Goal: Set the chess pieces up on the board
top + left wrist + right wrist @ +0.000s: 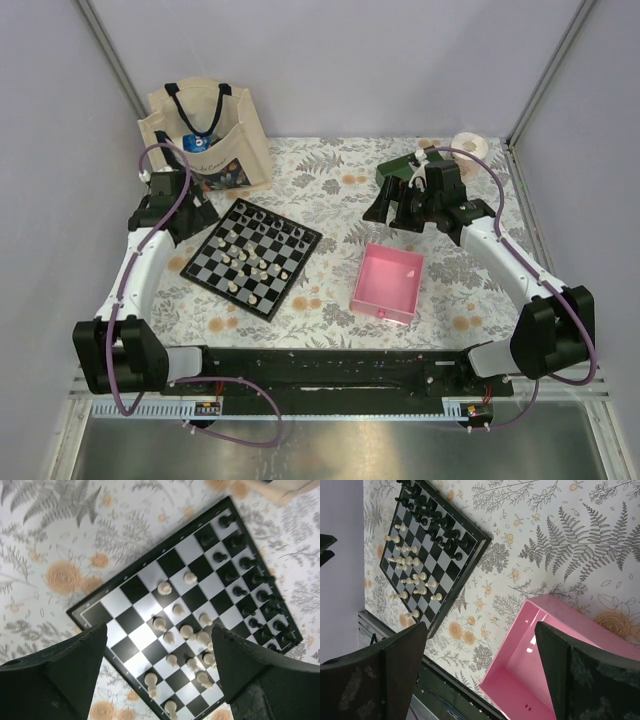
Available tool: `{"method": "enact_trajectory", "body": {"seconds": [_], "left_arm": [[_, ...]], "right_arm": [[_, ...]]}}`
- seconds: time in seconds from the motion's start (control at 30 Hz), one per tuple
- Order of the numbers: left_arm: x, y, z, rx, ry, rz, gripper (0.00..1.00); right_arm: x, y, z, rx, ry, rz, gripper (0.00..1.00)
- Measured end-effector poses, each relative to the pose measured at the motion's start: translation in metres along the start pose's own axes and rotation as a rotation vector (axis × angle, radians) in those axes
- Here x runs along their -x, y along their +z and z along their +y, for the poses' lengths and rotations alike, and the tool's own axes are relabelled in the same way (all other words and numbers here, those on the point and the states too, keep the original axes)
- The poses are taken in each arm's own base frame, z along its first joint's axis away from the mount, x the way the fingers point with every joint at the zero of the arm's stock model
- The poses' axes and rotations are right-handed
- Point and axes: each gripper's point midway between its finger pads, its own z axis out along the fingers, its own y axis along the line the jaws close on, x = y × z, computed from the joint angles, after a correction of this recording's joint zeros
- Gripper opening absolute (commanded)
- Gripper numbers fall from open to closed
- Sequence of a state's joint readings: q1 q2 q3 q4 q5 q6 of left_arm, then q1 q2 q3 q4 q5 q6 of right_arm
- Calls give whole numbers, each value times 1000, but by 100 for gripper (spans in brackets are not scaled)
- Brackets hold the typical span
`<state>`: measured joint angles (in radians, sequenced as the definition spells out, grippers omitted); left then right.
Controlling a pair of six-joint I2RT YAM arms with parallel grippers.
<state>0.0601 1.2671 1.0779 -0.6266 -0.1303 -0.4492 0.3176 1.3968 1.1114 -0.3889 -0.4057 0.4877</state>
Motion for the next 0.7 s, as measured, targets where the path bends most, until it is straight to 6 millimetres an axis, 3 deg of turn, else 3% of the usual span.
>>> {"method": "enact_trajectory", "body": {"seconds": [0.1, 0.17, 0.33, 0.5, 0.7], "left_arm": [[-18, 0, 6, 48, -23, 74, 84], [-28, 1, 12, 93, -30, 111, 73], [-52, 3, 14, 132, -44, 175, 63], [-76, 13, 22, 172, -84, 227, 64], [-92, 32, 13, 183, -109, 263, 64]], "right_arm": [[-1, -1, 3, 5, 0, 10, 98], [-1, -2, 4, 7, -1, 11, 98], [-2, -3, 5, 5, 0, 16, 98], [-2, -3, 5, 6, 0, 17, 98], [-4, -4, 6, 12, 2, 27, 98]]}}
